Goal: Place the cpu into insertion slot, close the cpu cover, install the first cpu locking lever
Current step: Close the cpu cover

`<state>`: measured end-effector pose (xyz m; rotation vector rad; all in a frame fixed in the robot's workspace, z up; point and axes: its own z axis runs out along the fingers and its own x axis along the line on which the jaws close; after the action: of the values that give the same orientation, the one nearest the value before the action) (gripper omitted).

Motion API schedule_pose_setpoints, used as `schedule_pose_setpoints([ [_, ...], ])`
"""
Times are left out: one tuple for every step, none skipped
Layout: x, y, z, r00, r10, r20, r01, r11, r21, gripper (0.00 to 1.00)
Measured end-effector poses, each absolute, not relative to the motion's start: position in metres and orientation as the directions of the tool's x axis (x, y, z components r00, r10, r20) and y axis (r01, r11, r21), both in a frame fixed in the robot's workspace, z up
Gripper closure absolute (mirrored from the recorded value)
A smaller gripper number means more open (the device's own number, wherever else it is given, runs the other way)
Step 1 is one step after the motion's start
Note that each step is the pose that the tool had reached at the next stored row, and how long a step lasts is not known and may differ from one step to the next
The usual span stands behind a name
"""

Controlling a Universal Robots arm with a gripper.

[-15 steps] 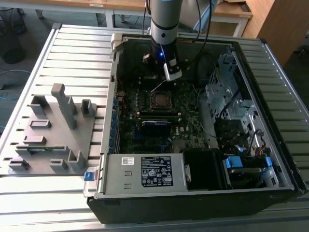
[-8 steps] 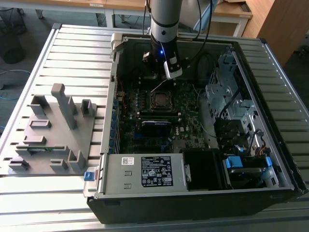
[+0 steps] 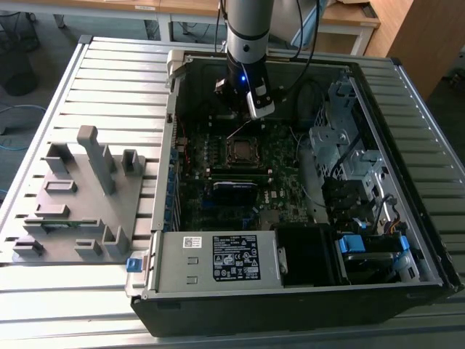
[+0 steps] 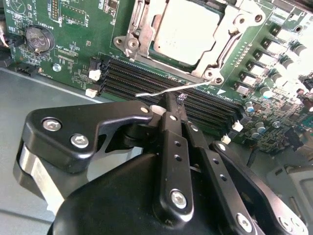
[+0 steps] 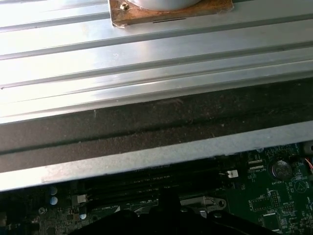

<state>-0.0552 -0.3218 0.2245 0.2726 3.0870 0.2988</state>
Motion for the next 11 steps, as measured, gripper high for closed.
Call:
schedule_pose_setpoints([
  [-0.0552, -0.3218, 0.2244, -0.984, 0.176, -0.012, 0.171, 0.966, 0.192, 0.90],
  [-0.0552, -0.3218, 0.2244, -0.984, 0.176, -0.013, 0.171, 0.967, 0.191, 0.90],
  [-0.0552, -0.3218, 0.2244, -0.984, 0.176, -0.015, 0.170, 0.967, 0.190, 0.90],
  [-0.0552, -0.3218, 0.2243, -0.984, 0.176, -0.019, 0.170, 0.967, 0.189, 0.90],
  [-0.0552, -0.3218, 0.2241, -0.984, 0.176, -0.023, 0.169, 0.967, 0.189, 0.90],
  [-0.0552, -0.3218, 0.2239, -0.984, 0.176, -0.028, 0.168, 0.968, 0.189, 0.90],
  [-0.0552, -0.3218, 0.2237, -0.984, 0.176, -0.034, 0.167, 0.968, 0.189, 0.90],
  [-0.0551, -0.3217, 0.2233, -0.983, 0.176, -0.044, 0.165, 0.968, 0.189, 0.90],
  [-0.0551, -0.3217, 0.2231, -0.983, 0.176, -0.047, 0.164, 0.968, 0.189, 0.90],
  [-0.0552, -0.3217, 0.2230, -0.983, 0.176, -0.050, 0.164, 0.968, 0.189, 0.90],
  [-0.0552, -0.3218, 0.2227, -0.983, 0.176, -0.053, 0.163, 0.968, 0.190, 0.90],
])
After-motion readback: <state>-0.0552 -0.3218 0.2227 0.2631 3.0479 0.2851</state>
